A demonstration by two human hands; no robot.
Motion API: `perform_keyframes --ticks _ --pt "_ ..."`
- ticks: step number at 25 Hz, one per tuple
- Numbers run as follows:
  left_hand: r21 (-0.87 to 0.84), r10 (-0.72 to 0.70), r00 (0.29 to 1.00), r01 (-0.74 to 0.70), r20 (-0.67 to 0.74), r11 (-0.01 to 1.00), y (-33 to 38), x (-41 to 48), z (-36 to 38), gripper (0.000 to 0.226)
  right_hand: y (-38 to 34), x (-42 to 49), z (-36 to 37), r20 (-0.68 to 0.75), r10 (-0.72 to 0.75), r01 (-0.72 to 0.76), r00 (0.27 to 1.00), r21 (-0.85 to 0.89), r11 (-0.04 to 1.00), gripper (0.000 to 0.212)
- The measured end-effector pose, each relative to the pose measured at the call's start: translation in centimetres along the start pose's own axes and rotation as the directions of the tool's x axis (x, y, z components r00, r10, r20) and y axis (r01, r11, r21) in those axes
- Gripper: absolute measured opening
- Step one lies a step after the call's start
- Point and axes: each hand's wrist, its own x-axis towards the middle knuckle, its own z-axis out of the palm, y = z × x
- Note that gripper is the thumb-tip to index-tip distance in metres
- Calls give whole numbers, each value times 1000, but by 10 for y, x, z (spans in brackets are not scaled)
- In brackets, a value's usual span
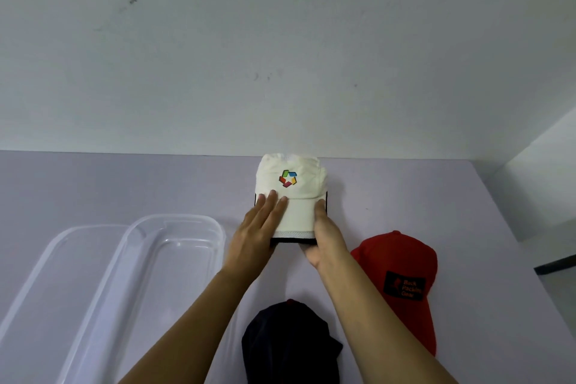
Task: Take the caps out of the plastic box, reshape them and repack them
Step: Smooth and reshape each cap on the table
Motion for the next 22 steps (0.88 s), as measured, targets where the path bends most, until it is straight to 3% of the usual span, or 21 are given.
perform_keyframes --ticks 3,5,6,7,8,9,10,11,15,19,22 --pt "52 -28 997 32 -67 998 -1 0 2 80 -2 -9 -1 101 -89 95 991 -57 994 33" --pt "79 -62 995 68 -75 995 -4 4 1 81 -2 -13 -10 204 -235 278 950 -222 935 61" --pt "89 -71 995 77 -71 993 -5 5 1 81 -4 -14 -16 279 -310 406 909 -427 808 82" --pt "95 -64 996 70 -60 993 -6 4 0 82 -5 -13 -22 367 -359 512 858 -664 545 97" --pt "95 -39 998 43 -44 995 -5 4 0 83 -4 -12 -28 461 -394 559 795 -808 183 106" --pt "91 -3 1000 6 -28 996 -4 3 0 83 -2 -11 -32 556 -421 551 716 -821 -146 110" --pt "84 31 999 -30 -15 996 -2 3 0 82 1 -11 -35 619 -463 519 634 -785 -338 109" --pt "74 49 999 -48 -7 996 1 2 0 81 5 -9 -35 640 -526 477 560 -768 -427 107" --pt "68 -140 990 140 -3 988 17 5 1 84 10 -9 -30 626 -670 395 400 -777 -490 97" --pt "-43 -309 951 309 4 950 27 3 -2 72 6 -14 -28 656 -669 502 349 -734 -458 93" --pt "-277 -377 923 342 -82 898 41 5 -2 61 14 -23 -18 601 -711 651 366 -711 -266 77"
